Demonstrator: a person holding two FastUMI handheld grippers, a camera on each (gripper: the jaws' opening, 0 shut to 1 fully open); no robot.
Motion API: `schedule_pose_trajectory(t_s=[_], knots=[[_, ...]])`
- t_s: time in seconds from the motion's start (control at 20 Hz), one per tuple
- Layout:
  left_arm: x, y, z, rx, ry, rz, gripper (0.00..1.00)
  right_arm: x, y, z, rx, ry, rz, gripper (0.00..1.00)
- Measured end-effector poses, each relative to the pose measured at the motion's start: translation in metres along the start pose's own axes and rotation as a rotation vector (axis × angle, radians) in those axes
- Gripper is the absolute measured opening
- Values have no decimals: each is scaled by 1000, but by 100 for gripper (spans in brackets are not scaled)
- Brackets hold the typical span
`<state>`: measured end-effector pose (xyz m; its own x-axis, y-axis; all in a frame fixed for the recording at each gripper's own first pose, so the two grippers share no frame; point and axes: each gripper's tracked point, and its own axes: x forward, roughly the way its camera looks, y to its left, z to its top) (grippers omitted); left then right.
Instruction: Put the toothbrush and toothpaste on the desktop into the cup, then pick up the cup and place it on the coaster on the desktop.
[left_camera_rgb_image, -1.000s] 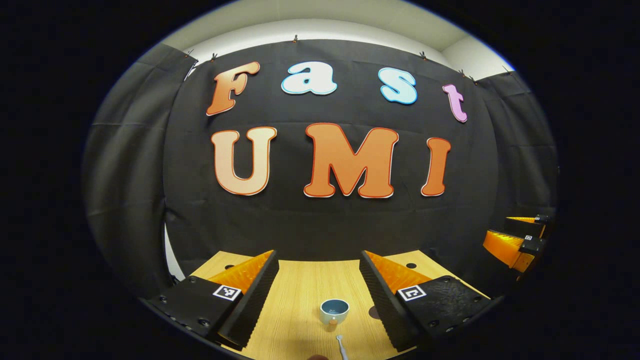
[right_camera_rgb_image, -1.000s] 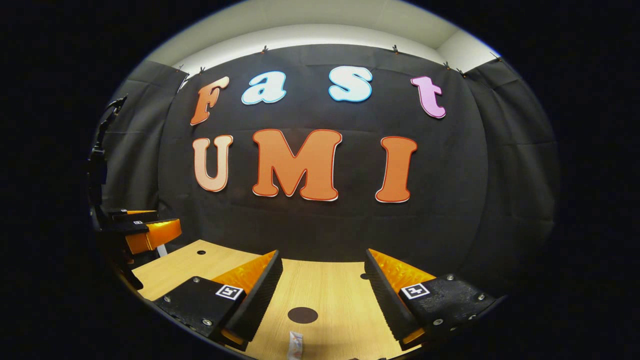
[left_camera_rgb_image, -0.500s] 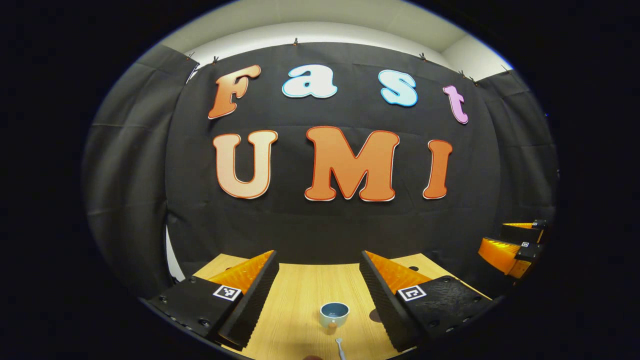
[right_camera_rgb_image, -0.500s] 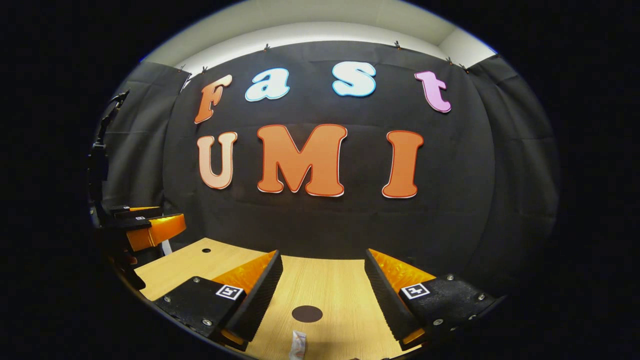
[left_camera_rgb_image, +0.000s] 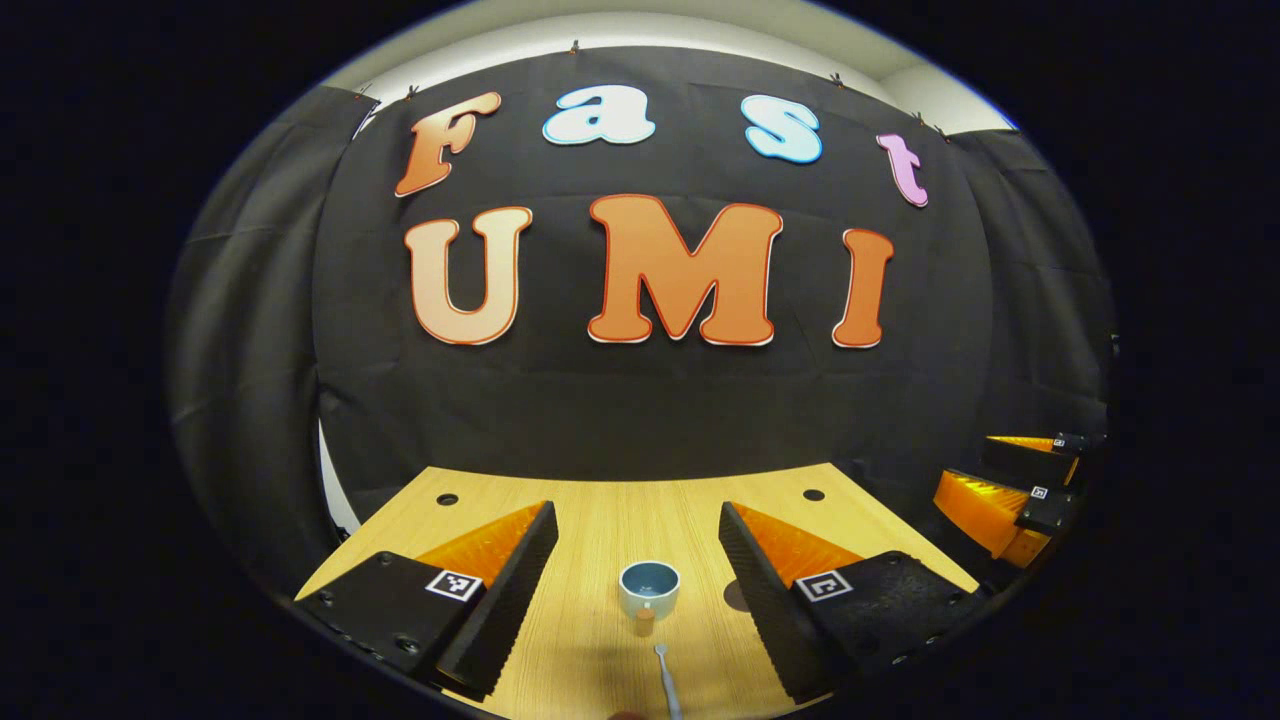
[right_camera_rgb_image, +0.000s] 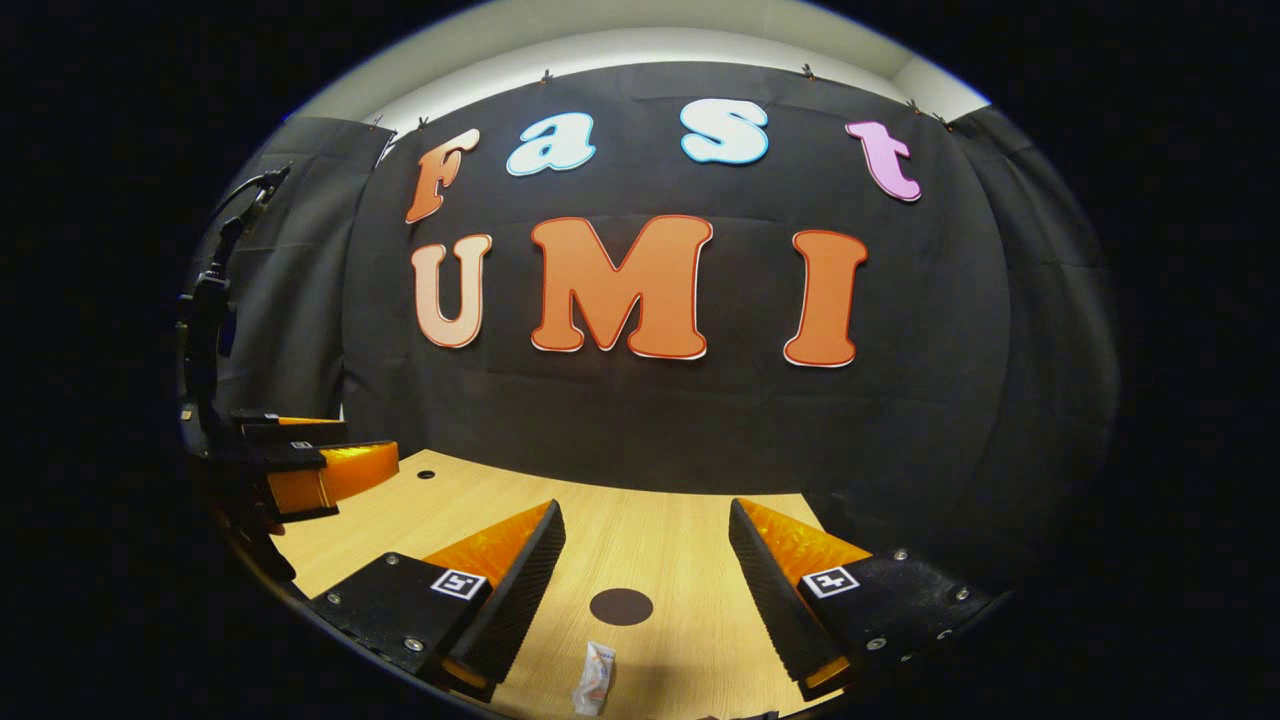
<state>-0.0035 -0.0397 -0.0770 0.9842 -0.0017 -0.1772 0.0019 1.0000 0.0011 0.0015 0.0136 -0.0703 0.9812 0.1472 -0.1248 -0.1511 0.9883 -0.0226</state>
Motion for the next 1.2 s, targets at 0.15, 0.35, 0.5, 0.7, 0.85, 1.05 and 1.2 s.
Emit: schedule_pose_trajectory(t_s=[0.15, 0.35, 0.5, 0.7, 0.85, 1.05, 1.2], knots=[[-5, -8, -22, -1, 61, -10, 98, 3, 3, -15, -4, 42, 29, 99], [-4, -12, -50, 25, 151, -18, 98, 0, 4, -34, 11, 100, 55, 99], [0, -14, -71, 11, 222, -43, 98, 6, 5, -47, 14, 145, 46, 99], [10, -9, -101, -27, 325, -50, 98, 13, 13, -73, 29, 243, 46, 99], [15, -6, -130, -72, 424, -54, 98, 15, 21, -97, 64, 359, 49, 99], [16, -7, -168, -135, 560, -68, 98, 12, 28, -130, 45, 469, 62, 99], [23, -5, -199, -139, 634, -54, 98, 10, 35, -160, 53, 575, 81, 99]])
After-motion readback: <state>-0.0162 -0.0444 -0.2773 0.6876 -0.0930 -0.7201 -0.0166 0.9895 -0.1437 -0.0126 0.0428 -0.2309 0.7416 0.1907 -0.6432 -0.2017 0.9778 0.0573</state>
